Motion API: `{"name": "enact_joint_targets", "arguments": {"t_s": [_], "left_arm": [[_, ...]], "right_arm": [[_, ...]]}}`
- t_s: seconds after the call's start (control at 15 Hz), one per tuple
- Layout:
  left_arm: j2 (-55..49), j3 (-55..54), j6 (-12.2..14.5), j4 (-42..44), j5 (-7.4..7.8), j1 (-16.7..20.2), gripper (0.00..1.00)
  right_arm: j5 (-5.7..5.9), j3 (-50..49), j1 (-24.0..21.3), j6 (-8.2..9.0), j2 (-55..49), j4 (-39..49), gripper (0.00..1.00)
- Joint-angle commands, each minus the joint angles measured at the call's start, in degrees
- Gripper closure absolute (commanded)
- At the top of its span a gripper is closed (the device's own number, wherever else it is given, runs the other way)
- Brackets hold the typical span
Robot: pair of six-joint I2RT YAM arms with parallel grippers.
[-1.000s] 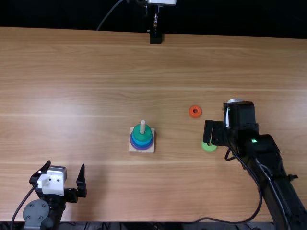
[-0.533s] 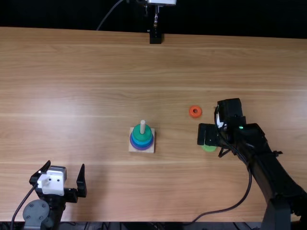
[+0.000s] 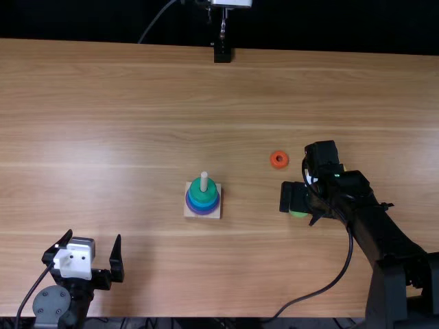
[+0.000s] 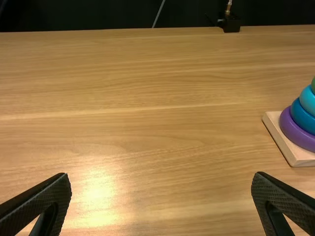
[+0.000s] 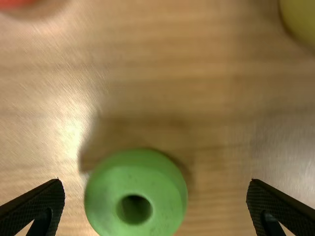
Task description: Build the Hanoi tower: stack the rings onto the peg from bottom to top in this color order: purple, dark blue, light blue, dark green, light green, yellow, orange.
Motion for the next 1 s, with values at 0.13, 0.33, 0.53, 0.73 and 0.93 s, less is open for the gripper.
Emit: {"name": "enact_joint_targets", "arguments": {"t_s": [0.13,0.33,0.53,0.73,0.93], "left_arm": [[-0.7,-6.6,0.7,-2.3,1.39,0.6,0.00],[-0.7,-6.6,0.7,-2.3,1.49,0.6,0.00],[-0.7,-6.6,0.7,-2.3,1.49,0.6,0.00],[-0.7,-6.6,0.7,-2.3,1.39,0.6,0.00],[-0.7,-6.6,0.7,-2.3,1.49,0.6,0.00]], "right_arm": [[0.03,1.4,1.3,4.05,0.8,-0.1,0.00],[0.14,1.4,1.3,4.16,1.3,-0.1,0.00],[0.14,1.4,1.3,4.27,1.6,-0.1,0.01],[0.14,2.5,1.6,4.16,2.4,-0.1,0.19],[0.35,3.5,1.9,4.27,4.0,-0.2,0.38]]}}
